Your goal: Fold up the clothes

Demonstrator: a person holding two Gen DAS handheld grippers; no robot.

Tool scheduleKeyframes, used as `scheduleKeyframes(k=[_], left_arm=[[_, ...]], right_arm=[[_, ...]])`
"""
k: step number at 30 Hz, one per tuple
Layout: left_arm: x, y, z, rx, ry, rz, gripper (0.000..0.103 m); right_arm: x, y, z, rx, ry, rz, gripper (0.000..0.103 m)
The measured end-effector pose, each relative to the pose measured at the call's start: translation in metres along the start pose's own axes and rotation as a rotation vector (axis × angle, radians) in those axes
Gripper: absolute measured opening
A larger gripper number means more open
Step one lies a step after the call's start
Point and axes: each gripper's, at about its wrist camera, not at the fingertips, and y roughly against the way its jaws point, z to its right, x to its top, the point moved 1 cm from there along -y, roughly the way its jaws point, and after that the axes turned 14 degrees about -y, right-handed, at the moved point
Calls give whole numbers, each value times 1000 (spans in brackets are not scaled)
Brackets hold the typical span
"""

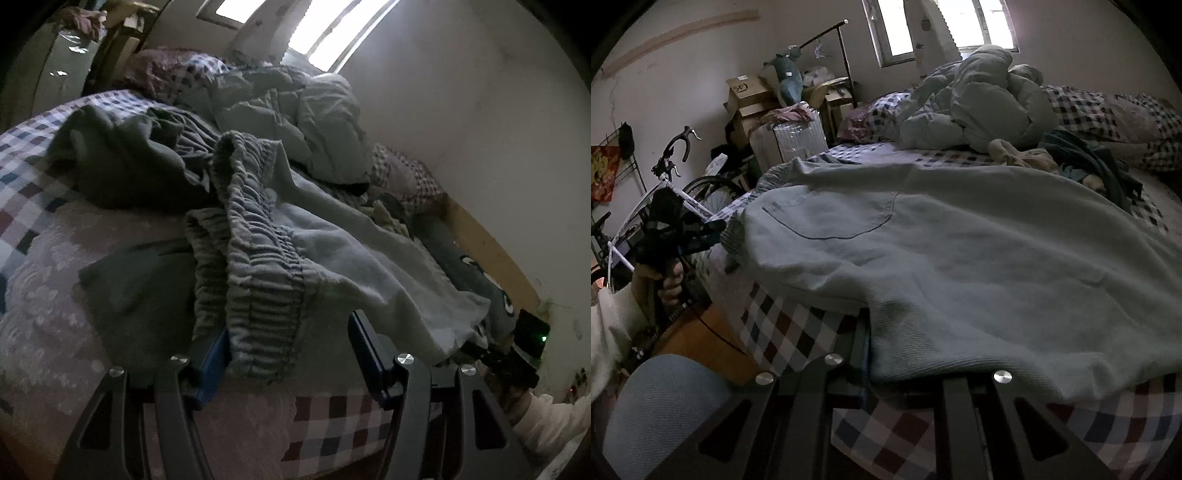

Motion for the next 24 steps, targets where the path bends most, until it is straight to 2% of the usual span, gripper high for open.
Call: scheduleKeyframes(k=[3, 4, 6, 11, 13, 15, 16, 17, 20, 21, 24], left_arm=[[8, -15, 9, 13, -26, -35, 62], [9, -13, 14, 21, -41, -39, 52], [13, -6, 13, -29, -32, -23, 16], [14, 29, -9, -177, 55, 80, 14], [10, 43, -12, -258, 66, 112, 13], [5, 48, -13, -287, 42, 111, 11], [-5, 46, -19, -305, 56, 87, 11], [-17, 40, -24, -293, 68, 42, 12], [-55, 25, -35, -239, 116, -77, 14], [-62, 28, -36, -226, 130, -71, 16], [-77, 49, -39, -160, 188, -14, 17]], right_arm=[[0, -2, -1, -5, 2, -6, 12], [0, -5, -2, -9, 5, -11, 12], [-1, -9, -5, -16, 12, -22, 12], [0, 3, -4, -1, 47, -33, 12], [1, 7, -4, 5, 61, -37, 11], [1, 17, -3, 14, 83, -39, 11], [-1, 24, -2, 15, 94, -36, 11], [-2, 26, -2, 19, 98, -38, 11], [-17, 15, 7, 13, 112, -119, 11], [-27, 5, 7, -8, 135, -165, 11], [-39, -6, 4, -57, 189, -211, 11]])
